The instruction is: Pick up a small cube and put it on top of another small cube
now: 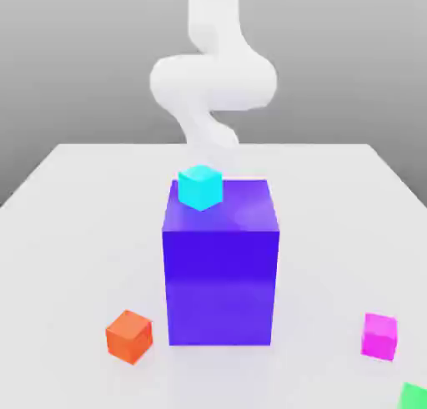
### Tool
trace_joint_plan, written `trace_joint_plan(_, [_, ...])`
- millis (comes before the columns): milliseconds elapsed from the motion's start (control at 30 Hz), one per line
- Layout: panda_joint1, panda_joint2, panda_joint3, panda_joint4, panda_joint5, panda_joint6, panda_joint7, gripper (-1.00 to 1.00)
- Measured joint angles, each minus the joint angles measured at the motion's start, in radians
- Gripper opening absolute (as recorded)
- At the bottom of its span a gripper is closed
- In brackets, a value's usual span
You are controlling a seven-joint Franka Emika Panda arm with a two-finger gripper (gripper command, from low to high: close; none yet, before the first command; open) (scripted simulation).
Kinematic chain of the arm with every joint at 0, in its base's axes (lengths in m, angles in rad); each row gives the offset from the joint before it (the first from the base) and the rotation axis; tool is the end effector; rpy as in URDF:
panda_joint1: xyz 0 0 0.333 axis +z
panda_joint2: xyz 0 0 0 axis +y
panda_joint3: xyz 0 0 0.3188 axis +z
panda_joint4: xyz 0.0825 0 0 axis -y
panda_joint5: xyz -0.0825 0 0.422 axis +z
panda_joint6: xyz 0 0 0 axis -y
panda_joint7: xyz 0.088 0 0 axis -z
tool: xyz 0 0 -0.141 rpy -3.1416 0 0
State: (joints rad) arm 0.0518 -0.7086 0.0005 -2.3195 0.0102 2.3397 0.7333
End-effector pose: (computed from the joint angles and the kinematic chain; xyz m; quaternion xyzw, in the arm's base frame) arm 0.4391 0.0234 0.6477 -0.8800 0.3139 -0.3275 0.1406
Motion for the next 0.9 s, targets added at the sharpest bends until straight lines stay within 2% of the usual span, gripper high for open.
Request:
trace_joint_plan(533, [0.271,0.586,0.08,-0.125,0.039,0.254,-0.409,0.0])
trace_joint_plan(700, [0.357,0.768,0.116,-0.164,-0.003,0.334,-0.496,0.0])
trace_joint_plan(900, [0.415,0.987,0.118,-0.187,-0.104,0.447,-0.528,0.0])
